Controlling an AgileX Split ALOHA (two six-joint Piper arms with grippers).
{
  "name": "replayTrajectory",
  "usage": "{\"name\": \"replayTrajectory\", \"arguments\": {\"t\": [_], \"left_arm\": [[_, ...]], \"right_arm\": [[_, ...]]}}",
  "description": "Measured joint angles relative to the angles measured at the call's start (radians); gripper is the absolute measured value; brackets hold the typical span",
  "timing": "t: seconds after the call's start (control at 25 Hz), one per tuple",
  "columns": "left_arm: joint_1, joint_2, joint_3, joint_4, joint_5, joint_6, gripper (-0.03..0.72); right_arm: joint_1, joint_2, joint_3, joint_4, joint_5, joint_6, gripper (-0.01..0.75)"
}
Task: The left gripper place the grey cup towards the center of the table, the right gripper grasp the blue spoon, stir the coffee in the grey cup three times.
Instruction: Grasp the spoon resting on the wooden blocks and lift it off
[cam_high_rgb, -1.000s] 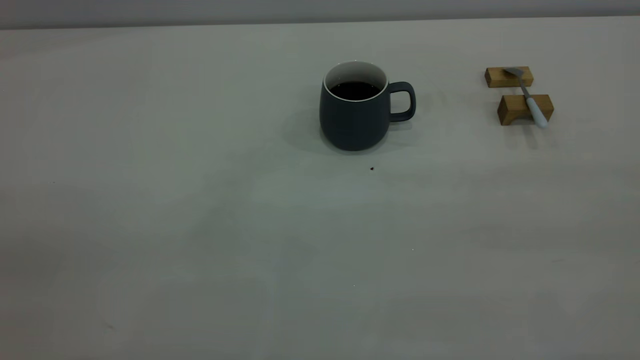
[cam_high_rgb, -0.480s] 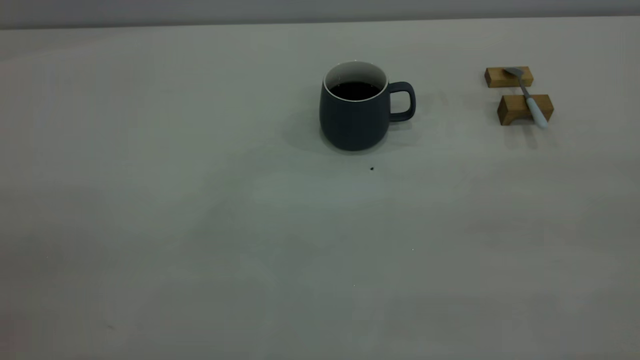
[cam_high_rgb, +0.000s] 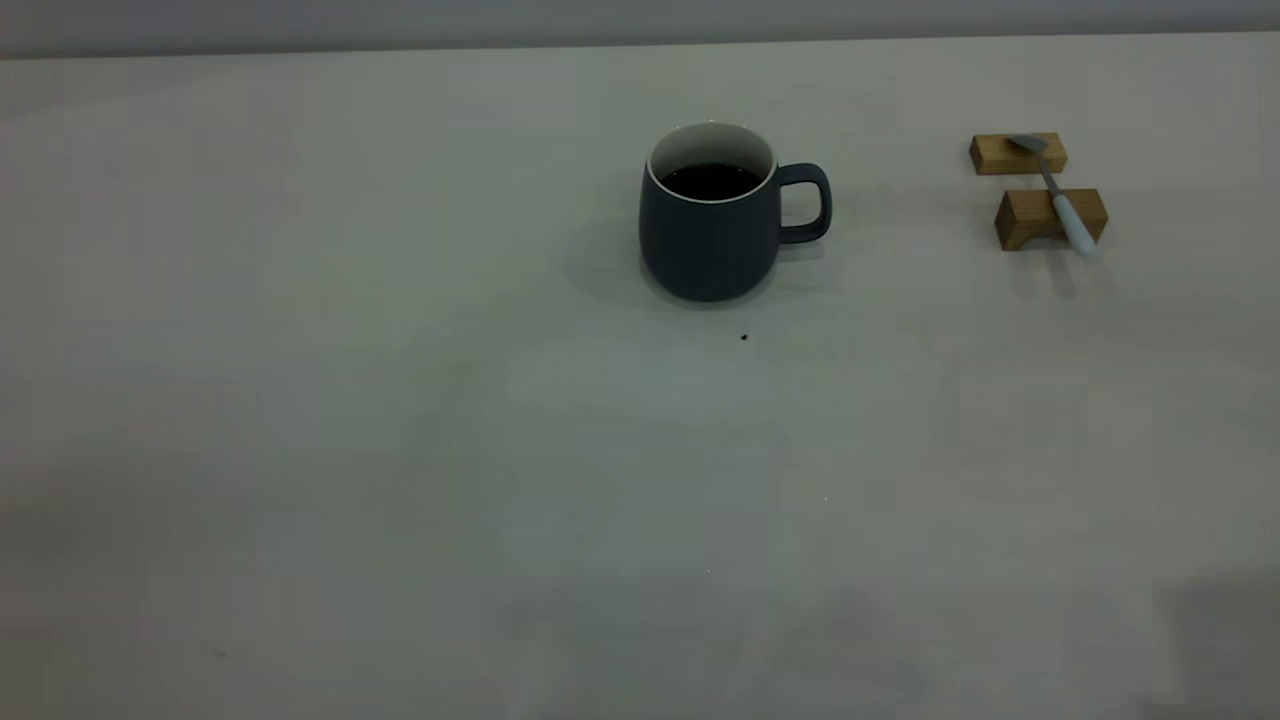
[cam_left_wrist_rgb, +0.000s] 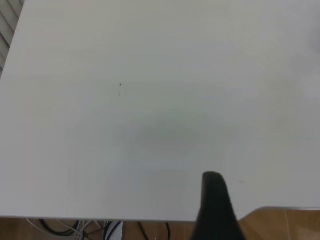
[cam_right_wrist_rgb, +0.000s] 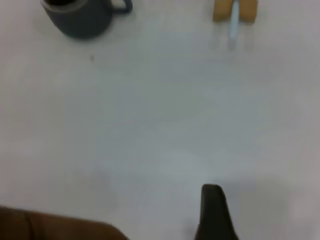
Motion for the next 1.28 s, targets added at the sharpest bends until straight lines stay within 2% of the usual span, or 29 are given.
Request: {"name": "replayTrajectory", "arguments": {"t": [0.2,0.6,0.84,1.28], "left_arm": [[0.0,0.0,0.0,0.0,0.0,0.0,0.585],[0.0,0.0,0.0,0.0,0.0,0.0,0.585],[0.0,0.0,0.0,0.0,0.0,0.0,0.585],[0.0,0.0,0.0,-0.001,0.0,0.0,0.585]], "right_arm": [[0.0,0.301,-0.097,0.018,-0.03,-0.04,0.57],[0.0,0.82,-0.439,0.075,-0.048,-0.059,0.57],[0.003,1.057,-0.65,0.077,-0.016,-0.067,0.57],[0.046,1.418,-0.976,-0.166,0.046,0.094,0.57]]}}
